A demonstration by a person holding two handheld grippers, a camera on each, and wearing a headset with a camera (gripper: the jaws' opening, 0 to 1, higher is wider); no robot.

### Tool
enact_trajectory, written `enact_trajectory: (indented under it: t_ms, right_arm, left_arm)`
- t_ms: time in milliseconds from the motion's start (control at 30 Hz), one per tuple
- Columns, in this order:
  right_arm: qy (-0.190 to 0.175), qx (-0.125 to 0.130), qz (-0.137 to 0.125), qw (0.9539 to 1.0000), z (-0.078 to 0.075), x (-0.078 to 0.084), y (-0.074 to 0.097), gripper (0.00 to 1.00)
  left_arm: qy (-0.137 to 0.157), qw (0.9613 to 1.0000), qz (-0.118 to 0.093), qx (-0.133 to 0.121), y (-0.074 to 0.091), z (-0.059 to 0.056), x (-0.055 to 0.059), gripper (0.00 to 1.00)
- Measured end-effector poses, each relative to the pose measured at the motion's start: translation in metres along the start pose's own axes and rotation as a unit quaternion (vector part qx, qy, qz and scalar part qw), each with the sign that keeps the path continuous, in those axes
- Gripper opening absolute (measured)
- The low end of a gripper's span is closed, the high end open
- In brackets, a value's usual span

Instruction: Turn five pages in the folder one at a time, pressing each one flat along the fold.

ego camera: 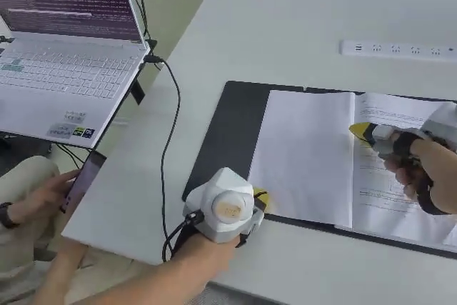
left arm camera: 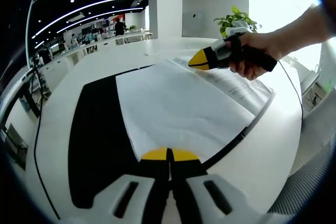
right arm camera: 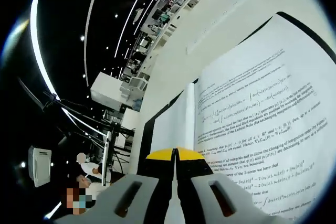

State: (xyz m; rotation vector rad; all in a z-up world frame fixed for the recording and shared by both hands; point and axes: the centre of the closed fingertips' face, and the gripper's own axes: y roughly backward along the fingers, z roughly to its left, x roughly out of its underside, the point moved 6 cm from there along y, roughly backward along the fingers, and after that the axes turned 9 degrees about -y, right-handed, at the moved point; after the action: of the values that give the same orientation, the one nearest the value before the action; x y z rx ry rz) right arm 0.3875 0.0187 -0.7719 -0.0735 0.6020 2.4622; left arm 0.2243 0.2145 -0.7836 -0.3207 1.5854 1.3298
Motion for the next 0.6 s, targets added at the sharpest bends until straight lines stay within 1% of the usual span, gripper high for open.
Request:
enact_trajectory:
  t_ms: [33, 67, 167, 200, 267, 333, 400, 467, 600]
  right_arm:
    - [-0.012, -0.006, 0.001, 0.9999, 0.000, -0.002, -0.003, 0.00]
    - [-0.035, -0.016, 0.002, 0.9993, 0.000, -0.005, -0.006, 0.00]
    - [-0.063, -0.019, 0.000, 0.9979, -0.004, -0.012, -0.014, 0.00]
    - [-0.078, -0.019, -0.004, 0.9968, -0.007, -0.017, -0.020, 0.00]
    - [-0.098, -0.025, -0.008, 0.9948, -0.008, -0.023, -0.026, 0.00]
    - [-0.107, -0.027, -0.013, 0.9938, -0.008, -0.027, -0.030, 0.00]
    - [-0.121, -0.030, -0.019, 0.9920, -0.008, -0.032, -0.035, 0.00]
    - [-0.126, -0.030, -0.021, 0.9913, -0.008, -0.036, -0.039, 0.00]
    - [-0.121, -0.026, -0.016, 0.9922, -0.005, -0.043, -0.048, 0.00]
  left_arm:
    - [0.000, 1.0000, 0.000, 0.000, 0.000, 0.000, 0.000, 0.00]
    - [0.000, 1.0000, 0.001, 0.000, 0.000, 0.000, 0.000, 0.00]
    - [-0.003, 1.0000, 0.001, 0.000, -0.001, 0.000, -0.001, 0.00]
    - [-0.004, 1.0000, 0.000, -0.001, -0.001, 0.000, -0.001, 0.00]
    - [-0.005, 1.0000, 0.000, -0.002, -0.001, 0.000, -0.001, 0.00]
    - [-0.005, 1.0000, -0.001, -0.002, -0.001, 0.000, -0.001, 0.00]
    - [-0.003, 1.0000, -0.002, -0.003, -0.001, 0.000, -0.001, 0.00]
    - [-0.005, 1.0000, -0.003, -0.003, -0.002, 0.000, -0.001, 0.00]
    - [-0.002, 1.0000, -0.006, -0.005, -0.002, 0.000, -0.001, 0.00]
